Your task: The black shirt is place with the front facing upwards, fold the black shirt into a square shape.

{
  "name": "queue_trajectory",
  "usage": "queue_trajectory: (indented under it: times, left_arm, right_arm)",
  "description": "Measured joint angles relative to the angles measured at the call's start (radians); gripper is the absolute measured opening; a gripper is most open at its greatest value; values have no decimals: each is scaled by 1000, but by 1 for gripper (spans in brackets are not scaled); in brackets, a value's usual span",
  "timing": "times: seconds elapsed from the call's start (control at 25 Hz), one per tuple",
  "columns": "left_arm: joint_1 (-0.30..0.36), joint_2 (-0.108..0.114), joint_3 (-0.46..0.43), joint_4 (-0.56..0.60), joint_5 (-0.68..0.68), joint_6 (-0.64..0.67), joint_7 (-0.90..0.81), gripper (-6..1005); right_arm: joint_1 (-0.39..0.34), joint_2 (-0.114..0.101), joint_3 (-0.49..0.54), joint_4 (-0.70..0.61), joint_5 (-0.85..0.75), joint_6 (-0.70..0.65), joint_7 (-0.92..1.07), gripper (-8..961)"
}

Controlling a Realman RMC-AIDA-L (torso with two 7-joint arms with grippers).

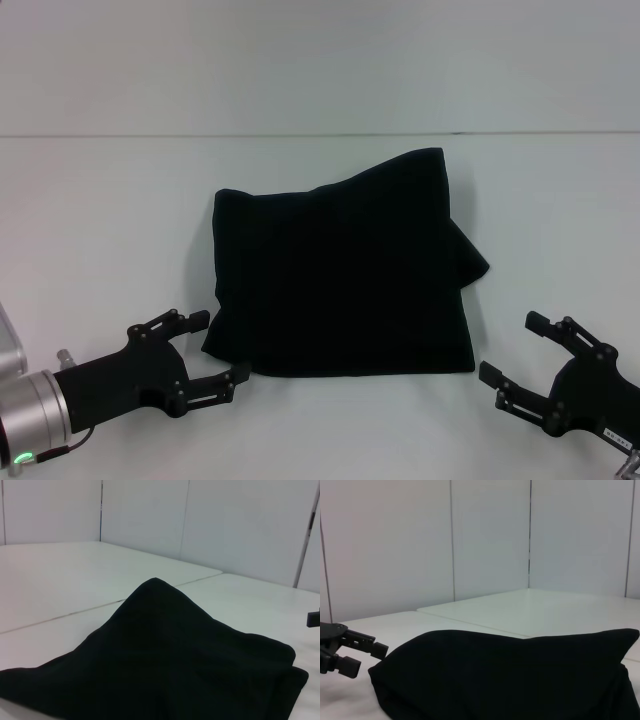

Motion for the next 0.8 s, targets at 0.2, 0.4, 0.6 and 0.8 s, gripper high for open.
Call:
queue_trajectory:
  times: [0.2, 0.4, 0.6, 0.8]
  left_arm:
    - [0, -1, 0, -13, -3, 0, -1, 917]
    - [0, -1, -1, -18, -3, 0, -1, 917]
    - [1, -1, -2, -17, -3, 1, -1, 917]
    - [0, 0, -2, -18, -3, 8, -1, 917]
  right_arm:
    - [8, 0, 4, -2, 2, 2, -1, 934]
    - [14, 2, 3, 1, 4, 16, -1, 934]
    - [15, 2, 3, 2, 3, 24, -1, 934]
    - [10, 1, 5, 0, 3, 24, 3, 934]
